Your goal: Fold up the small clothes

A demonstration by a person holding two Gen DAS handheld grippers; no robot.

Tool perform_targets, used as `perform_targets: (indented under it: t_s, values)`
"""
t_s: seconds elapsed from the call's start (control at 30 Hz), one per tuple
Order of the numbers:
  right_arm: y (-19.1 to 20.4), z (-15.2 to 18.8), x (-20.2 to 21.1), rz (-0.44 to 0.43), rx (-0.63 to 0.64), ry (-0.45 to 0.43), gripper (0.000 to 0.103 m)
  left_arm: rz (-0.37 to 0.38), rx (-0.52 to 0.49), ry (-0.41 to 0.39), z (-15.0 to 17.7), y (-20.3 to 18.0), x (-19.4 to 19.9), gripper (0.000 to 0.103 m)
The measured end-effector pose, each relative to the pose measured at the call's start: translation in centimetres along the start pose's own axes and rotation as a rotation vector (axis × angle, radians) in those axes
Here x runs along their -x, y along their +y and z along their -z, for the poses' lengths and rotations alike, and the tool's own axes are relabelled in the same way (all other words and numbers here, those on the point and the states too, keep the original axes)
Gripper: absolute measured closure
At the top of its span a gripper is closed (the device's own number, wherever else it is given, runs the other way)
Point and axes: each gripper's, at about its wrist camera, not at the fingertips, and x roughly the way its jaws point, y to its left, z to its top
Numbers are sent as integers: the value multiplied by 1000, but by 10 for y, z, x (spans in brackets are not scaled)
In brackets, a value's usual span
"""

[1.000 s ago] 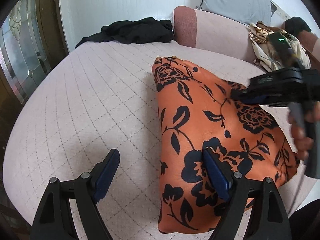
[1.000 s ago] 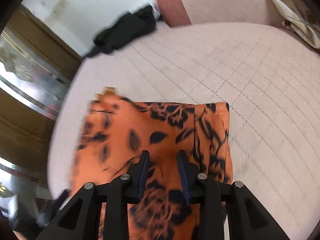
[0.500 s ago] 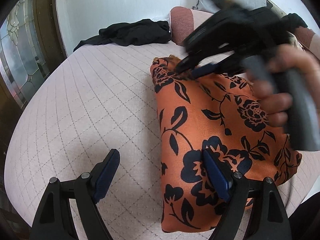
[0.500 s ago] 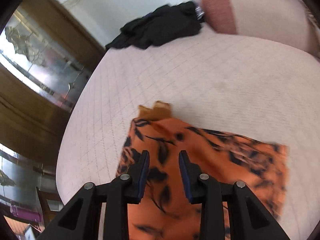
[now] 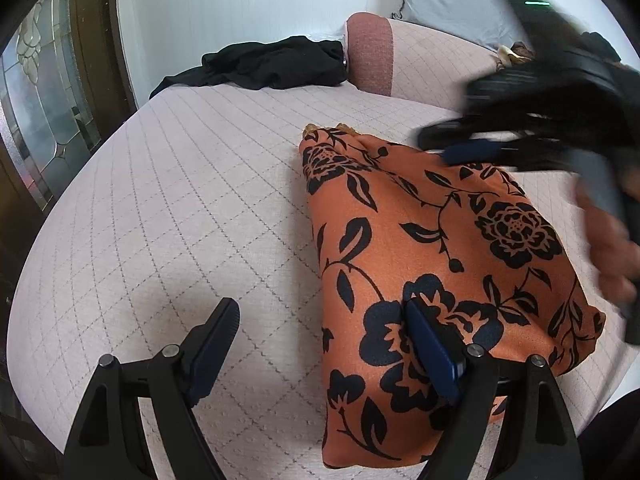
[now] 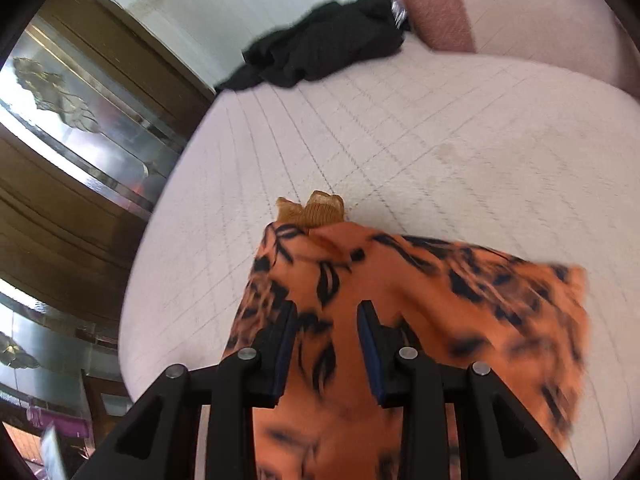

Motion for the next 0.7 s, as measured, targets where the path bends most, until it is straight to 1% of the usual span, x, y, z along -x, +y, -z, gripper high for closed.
perform_targets:
  t_s: [0.03, 0.13, 0.17, 0.2, 0.3, 0.33, 0.37, 0.4, 0.43, 0.47, 0.53, 0.57, 0.67, 0.7]
  values:
    - [0, 9, 15, 17, 8, -26, 68, -4, 3, -2, 0, -1, 1, 16]
    - [1, 39, 71, 117, 67, -124, 68, -25, 7, -15, 1, -5, 7, 16]
    - [1, 47, 84, 141, 78, -138, 68, -38, 7, -20, 2, -7, 9, 16]
    - [1, 62, 102, 184, 89, -162, 68, -60, 0, -27, 3, -10, 13, 16]
    - [-1, 98, 146, 263, 106, -216, 67, -121, -38, -69, 6, -22, 32, 16]
    - [0, 108, 156, 283, 110, -228, 62, -165, -55, -99, 6, -28, 43, 16]
    - [0, 120, 170, 299, 114, -248, 43, -190, -66, -116, 7, -32, 50, 16]
    - [2, 133, 184, 313, 118, -280, 35, -204, -82, -130, 8, -38, 63, 16]
    - [2, 142, 196, 321, 121, -313, 30, -204, -90, -141, 9, -42, 74, 16]
    - [5, 153, 207, 332, 127, -347, 30, -191, -94, -160, 12, -48, 91, 16]
    - [11, 170, 225, 342, 138, -367, 30, -175, -94, -184, 16, -53, 113, 16]
    - [14, 179, 235, 340, 133, -381, 30, -181, -93, -202, 17, -57, 130, 15]
    - [22, 191, 254, 335, 124, -407, 30, -213, -90, -264, 17, -63, 165, 9]
    - [24, 193, 259, 335, 124, -417, 30, -219, -88, -292, 16, -64, 179, 9]
